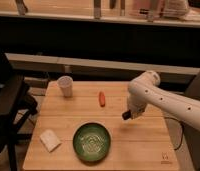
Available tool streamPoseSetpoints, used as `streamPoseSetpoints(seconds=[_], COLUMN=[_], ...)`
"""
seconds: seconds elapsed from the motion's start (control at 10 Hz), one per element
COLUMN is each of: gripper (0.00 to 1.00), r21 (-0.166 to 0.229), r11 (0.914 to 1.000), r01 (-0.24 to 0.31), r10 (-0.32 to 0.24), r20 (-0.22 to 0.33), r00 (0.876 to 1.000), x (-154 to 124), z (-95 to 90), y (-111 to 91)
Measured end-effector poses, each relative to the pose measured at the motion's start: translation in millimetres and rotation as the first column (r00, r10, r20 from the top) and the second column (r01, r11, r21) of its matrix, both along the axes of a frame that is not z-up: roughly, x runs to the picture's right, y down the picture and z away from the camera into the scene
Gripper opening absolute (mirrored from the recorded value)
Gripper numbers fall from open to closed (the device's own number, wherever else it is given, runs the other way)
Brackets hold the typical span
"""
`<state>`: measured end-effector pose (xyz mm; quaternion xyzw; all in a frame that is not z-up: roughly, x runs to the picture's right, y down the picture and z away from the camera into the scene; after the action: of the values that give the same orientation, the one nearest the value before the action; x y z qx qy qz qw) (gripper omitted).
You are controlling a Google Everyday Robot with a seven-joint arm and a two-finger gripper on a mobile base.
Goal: Place the eraser on the white sponge
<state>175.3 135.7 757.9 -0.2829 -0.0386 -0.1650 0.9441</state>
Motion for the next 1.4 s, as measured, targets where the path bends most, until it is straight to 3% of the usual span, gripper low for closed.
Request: streamPoseSetpoints(seconds=[0.5,0.8,1.4], gripper=[0.0,0.0,0.0], r21=[0.021,0.025,0.041], r11=[0.9974,0.9947,0.9811], r01=[0.069,0.1,0.189], r10=[-0.07,-0.101,-0.192], r20=[0.035,0.041,0.082], r00=[0.997,0.994,0.978], x=[-48,-60,-120], z=[-2.8,-7.6,-14.2], y=[-4,-2,-1])
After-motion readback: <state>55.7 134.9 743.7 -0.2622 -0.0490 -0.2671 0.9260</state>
